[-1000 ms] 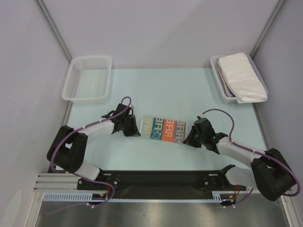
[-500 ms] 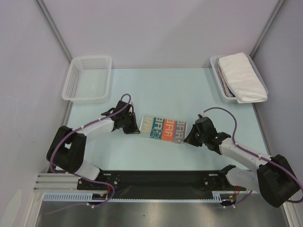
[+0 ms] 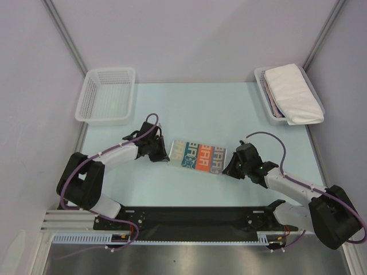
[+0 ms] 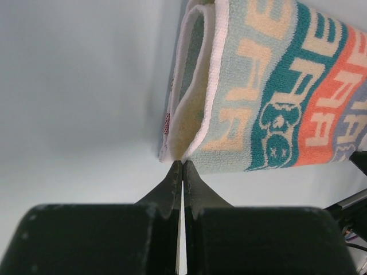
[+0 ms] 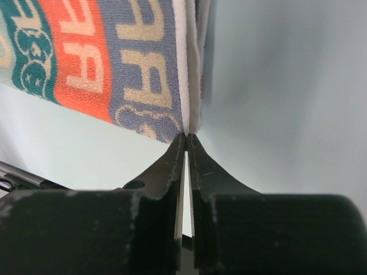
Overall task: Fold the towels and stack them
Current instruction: Fold the towel, then smooth out wrinkles on the folded towel
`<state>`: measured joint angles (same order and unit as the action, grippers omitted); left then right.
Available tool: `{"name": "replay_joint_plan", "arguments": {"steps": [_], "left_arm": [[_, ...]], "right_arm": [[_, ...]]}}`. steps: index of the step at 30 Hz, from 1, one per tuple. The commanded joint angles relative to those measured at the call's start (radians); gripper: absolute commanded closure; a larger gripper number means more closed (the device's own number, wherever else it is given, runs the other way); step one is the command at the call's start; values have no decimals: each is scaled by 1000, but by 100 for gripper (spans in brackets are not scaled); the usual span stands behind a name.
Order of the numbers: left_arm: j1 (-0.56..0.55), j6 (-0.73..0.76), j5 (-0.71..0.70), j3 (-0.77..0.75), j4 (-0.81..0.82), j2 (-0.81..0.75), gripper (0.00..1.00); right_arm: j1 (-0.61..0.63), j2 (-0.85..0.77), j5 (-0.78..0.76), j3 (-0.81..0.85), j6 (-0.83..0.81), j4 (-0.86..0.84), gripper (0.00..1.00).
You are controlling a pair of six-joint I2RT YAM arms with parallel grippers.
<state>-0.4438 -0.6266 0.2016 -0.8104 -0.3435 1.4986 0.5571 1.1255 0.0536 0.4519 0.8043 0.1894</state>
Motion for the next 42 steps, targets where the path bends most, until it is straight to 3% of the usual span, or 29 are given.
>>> {"name": "replay_joint_plan", "arguments": {"steps": [1,10,14,19,26,31,37,42], "left_arm": [[7,-5,-8,30,47,11,100],[13,37,-59,-38,-26,-66,59],[25,76,-59,-114,-112,-132,59],[13,71,104,-185,-80,-155,61],[-81,16,297,-193,88,72,67],[-79,-12,282,-168,156,192,71],[-76,-30,233,-139,182,261,73],[-61,-36,217,-93,202,261,73]], "right_arm": [[7,11,11,-25,7,-45,91],[4,-68,0,43,-17,51,61],[-32,-125,18,118,-34,166,68],[-46,-130,58,217,-30,161,77],[-39,190,199,291,32,-232,85],[-40,443,239,311,71,-488,91],[-111,551,290,197,122,-669,94],[-226,547,347,122,87,-683,94]]}}
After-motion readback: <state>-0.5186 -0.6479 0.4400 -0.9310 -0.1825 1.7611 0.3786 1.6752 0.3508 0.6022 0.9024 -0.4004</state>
